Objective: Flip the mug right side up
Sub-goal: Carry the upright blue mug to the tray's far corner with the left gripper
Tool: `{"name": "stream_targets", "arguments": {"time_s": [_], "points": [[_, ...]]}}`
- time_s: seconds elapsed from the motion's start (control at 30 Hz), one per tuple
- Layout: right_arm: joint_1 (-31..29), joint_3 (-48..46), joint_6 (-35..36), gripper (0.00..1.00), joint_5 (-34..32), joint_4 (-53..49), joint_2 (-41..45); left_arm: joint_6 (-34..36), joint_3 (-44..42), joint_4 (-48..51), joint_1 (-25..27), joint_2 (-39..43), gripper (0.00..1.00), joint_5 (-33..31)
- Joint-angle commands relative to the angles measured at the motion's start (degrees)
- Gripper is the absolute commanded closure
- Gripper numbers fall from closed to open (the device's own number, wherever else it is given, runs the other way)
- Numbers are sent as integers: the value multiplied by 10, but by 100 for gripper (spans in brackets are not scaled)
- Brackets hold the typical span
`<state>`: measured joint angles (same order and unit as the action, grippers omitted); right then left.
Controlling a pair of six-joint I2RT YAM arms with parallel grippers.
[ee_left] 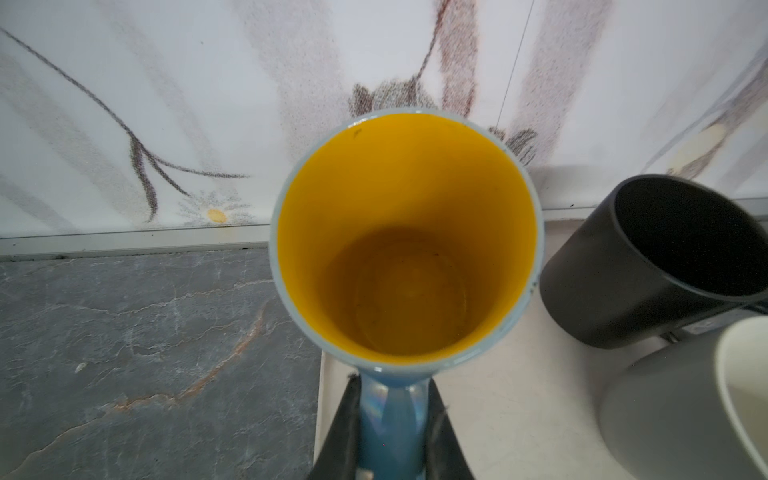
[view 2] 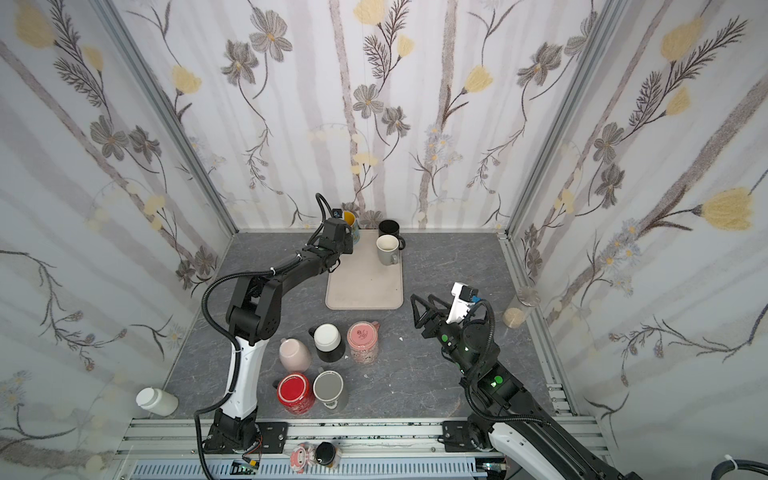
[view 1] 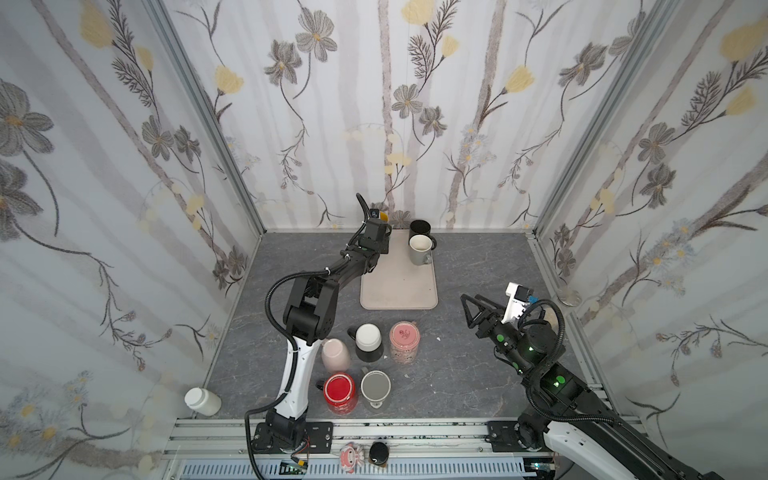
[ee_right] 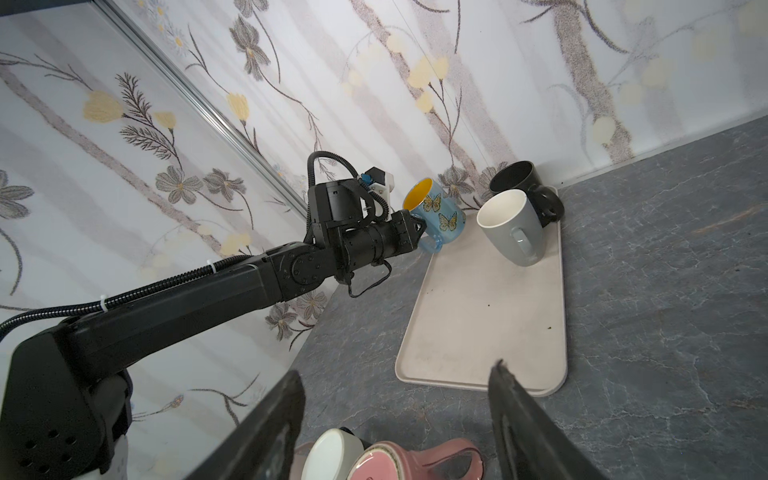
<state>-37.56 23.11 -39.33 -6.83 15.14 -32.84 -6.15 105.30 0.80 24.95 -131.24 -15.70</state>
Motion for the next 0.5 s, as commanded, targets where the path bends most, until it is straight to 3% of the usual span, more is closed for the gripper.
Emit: {"name": "stream_targets", "arguments": {"time_s": [0.0,0.2,0.47], "points": [[0,-5,-10,30,-20,-16,16,12,56,-11,-3,-30,100,-18],[3,-6,-12,29,-35,-53,49,15,128,25,-6,-82,100,-42],[4,-9,-16,29,-43,-73,66,4,142,30,-17,-103,100,-38]]}}
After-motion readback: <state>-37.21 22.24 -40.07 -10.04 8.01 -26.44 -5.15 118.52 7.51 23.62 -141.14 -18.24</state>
